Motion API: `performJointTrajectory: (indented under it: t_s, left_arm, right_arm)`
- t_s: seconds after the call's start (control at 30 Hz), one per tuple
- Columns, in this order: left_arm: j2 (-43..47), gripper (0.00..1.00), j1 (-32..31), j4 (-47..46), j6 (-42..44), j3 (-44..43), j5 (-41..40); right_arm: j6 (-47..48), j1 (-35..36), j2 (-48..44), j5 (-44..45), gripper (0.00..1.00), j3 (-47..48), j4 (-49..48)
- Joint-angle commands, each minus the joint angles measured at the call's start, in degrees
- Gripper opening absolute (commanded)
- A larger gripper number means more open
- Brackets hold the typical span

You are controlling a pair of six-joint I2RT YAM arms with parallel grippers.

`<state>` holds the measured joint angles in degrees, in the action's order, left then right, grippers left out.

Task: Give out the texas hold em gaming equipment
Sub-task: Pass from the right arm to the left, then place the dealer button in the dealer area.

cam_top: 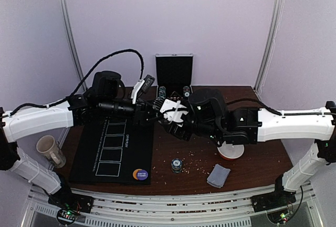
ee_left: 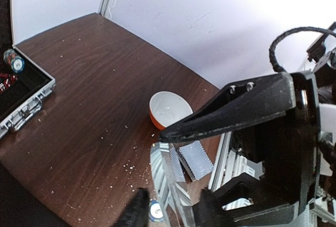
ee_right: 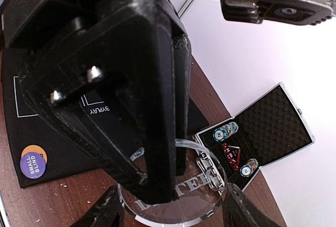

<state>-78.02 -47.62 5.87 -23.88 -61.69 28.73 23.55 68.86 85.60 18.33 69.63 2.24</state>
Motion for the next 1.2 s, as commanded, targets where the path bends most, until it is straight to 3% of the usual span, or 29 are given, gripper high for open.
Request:
performJointTrajectory:
  t_s: [0.0,0.1,0.3,0.47,0.6,0.93,1.17]
  left_arm:
    - [-0.35,0.23,0.41,-1.81,1.26,-1.12,2.09]
    - [0.11,0.00,0.42,-2.31,1.37,-0.81,3.62]
    - [2.07,0.00,1.94,-2.97,-1.22,0.74,2.68]
    - [1.01,0.00,11.49,-1.65,-6.89,6.26,0.87]
    - [-4.11,0.00,18.38,-5.67,-11.13,12.23,2.00]
    - [-16.50,0.00,20.14,-9.26,-13.42,13.10,0.24]
    - [-18.70,0.00,21.67,-10.20,-15.40,15.72,-0.78]
  right_arm:
    - [1.70,0.57,1.00,2.51,0.37,2.27,-2.18]
    - [2.34,0.57,1.21,2.90,0.37,2.34,-2.60]
    - [2.90,0.75,0.66,4.28,0.43,1.67,-2.77]
    - [0.51,0.47,-2.79,5.23,0.59,-1.39,-4.11]
    - [-3.68,-1.47,-4.85,1.66,0.65,-3.28,-3.69]
    - [-9.08,-3.31,-3.91,-2.63,0.74,-3.62,0.20]
    - [-8.97,-3.36,-3.21,-3.13,0.75,-2.94,1.12]
